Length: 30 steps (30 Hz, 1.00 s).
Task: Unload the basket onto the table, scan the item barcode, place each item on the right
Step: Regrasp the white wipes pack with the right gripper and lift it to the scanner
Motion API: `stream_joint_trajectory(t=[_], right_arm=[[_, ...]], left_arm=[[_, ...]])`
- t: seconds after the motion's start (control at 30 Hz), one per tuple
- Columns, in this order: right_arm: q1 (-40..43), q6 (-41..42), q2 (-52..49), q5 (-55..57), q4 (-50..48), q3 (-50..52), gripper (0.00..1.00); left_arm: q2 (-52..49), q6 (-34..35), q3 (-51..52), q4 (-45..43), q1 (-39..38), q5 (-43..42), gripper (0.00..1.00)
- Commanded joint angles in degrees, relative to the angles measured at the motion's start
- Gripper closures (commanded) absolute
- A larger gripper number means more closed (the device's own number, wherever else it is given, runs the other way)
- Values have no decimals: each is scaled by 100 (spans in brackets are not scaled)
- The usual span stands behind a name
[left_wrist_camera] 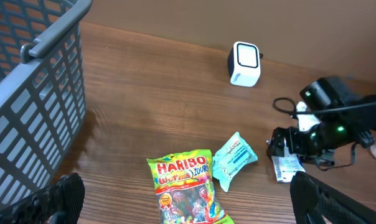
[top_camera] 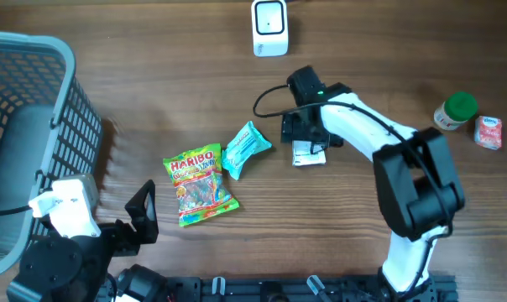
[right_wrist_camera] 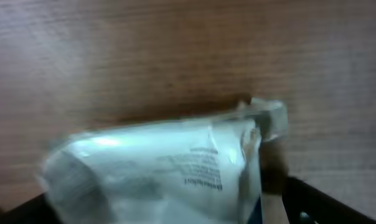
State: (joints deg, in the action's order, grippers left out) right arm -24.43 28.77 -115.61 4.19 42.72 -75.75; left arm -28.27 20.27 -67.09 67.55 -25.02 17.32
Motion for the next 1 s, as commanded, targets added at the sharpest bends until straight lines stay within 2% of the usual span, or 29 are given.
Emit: stream_joint_trajectory(t=[0.0,0.03,0.1,0.17,0.23,0.37,0.43,0.5,0.57,0.7,0.73,0.83,0.97], right_arm=[[28,131,-282,-17,160,44,4],[28,122,-284,-17,188,46,6],[28,76,-284,-170,278,44,18],[28,-72,-278,-470,302,33,37],[28,-186,-256,-675,444,-79,47],[116,-437,-87,-977,1021,-522,47],[256,-876,52,-1725,1259,-758,46],[446,-1294,197,-2612,1427,-929,46],[767,-1947,415,-4041,1414,-955,46],[1340,-3405,487,-6603,1373,-946,44],[1453,-3501,487,-6961,1351,-938,44],[1574,-3477,487,-7370,1309,-938,44],[1567,-3482,490,-7018,1298,-938,45]], left_arm=[[4,-50,0,0,15,81,0],[4,-50,0,0,15,81,0],[4,-50,0,2,15,79,0],[4,-50,0,4,15,79,0],[4,-50,0,2,15,79,0],[4,-55,-33,-61,15,155,0],[4,-52,-208,-538,15,734,0],[4,-52,-452,-1296,15,1091,0],[4,-59,-643,-2157,15,1110,0],[4,-846,-737,-2723,15,1165,0],[2,-925,-774,-2780,15,1344,0],[2,-922,-1014,-2949,15,1928,0],[4,-1091,-1353,-3091,15,1985,0]])
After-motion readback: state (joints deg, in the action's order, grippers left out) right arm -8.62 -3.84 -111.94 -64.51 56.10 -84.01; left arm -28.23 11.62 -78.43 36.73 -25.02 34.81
